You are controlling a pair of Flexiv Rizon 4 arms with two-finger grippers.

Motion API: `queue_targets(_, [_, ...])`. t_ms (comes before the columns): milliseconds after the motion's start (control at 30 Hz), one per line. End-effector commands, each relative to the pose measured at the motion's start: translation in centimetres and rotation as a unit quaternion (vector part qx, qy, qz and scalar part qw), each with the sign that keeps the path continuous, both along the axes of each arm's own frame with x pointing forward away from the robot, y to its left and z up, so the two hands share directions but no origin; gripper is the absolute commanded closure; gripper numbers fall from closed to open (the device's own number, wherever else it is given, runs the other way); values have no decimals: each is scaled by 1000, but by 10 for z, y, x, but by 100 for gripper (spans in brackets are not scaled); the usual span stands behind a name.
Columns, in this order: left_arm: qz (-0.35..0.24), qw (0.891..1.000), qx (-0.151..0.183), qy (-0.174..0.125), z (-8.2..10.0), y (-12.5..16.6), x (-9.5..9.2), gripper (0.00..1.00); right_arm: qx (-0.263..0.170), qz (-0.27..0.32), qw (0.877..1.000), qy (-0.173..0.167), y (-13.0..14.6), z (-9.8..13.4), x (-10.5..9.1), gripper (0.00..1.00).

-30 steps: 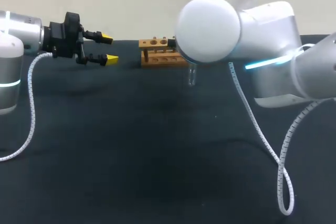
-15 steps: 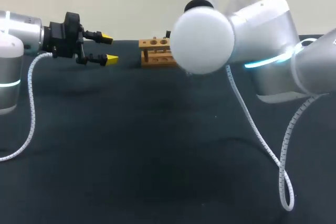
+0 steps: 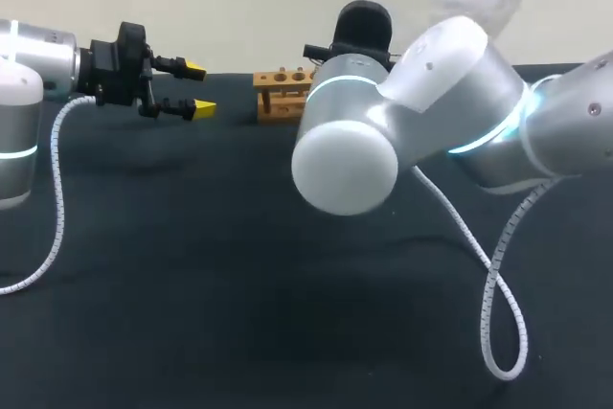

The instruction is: Grasp the test tube, adjust it, and insert it.

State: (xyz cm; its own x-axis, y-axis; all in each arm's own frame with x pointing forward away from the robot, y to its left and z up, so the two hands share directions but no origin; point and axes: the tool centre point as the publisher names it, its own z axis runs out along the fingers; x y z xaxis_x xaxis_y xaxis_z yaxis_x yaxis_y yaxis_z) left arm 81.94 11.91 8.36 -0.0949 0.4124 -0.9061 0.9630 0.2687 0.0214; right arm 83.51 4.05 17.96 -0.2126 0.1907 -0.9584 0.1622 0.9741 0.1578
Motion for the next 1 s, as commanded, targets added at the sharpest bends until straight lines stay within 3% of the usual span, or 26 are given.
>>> queue_targets(33, [1,1000,-2,-3,-1,1,-1,0,-4,-2,1000,-25,-3,5,7,100])
queue_targets(633, [1,1000,-2,-3,-1,1,-1,0,-35,2,990,-134,1,16,47,100])
queue_targets(1000, [1,1000,-2,-3,-1,1,-1,0,-45,3,988,-149,0,7,54,100])
